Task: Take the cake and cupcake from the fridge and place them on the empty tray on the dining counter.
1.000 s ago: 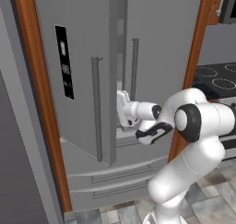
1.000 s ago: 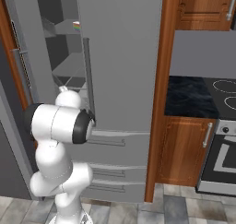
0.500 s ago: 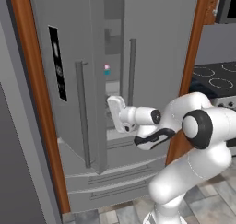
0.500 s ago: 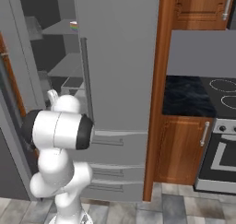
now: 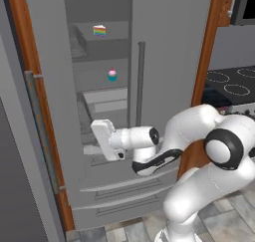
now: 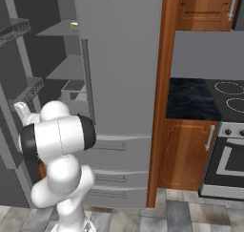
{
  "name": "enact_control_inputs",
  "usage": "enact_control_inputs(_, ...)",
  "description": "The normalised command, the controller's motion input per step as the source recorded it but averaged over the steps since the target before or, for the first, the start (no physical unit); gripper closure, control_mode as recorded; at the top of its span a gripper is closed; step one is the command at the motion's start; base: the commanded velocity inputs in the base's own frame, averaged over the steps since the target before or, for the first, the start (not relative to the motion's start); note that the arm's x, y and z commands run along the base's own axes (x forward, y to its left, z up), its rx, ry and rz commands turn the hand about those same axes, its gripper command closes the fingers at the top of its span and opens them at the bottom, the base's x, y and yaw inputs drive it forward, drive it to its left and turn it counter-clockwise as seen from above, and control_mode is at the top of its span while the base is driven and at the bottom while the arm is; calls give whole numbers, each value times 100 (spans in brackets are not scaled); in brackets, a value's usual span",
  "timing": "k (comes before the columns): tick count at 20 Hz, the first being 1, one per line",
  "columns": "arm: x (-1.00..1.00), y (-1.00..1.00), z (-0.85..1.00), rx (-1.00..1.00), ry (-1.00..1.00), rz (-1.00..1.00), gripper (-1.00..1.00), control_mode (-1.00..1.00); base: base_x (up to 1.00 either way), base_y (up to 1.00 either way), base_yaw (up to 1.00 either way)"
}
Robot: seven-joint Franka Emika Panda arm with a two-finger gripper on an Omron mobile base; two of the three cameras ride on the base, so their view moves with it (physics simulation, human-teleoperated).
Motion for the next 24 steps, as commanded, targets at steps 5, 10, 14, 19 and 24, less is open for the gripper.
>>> enact_control_inputs(5,82,100,75,-4,36,14,100,-100,0,0,0)
enact_control_inputs(10,84,86,88,-2,25,9,100,-100,0,0,0)
enact_control_inputs(14,-3,-14,95,6,13,10,100,-100,0,0,0)
enact_control_inputs(19,-83,-72,72,14,5,18,100,-100,0,0,0)
enact_control_inputs(24,-52,-100,80,8,0,2,100,-100,0,0,0)
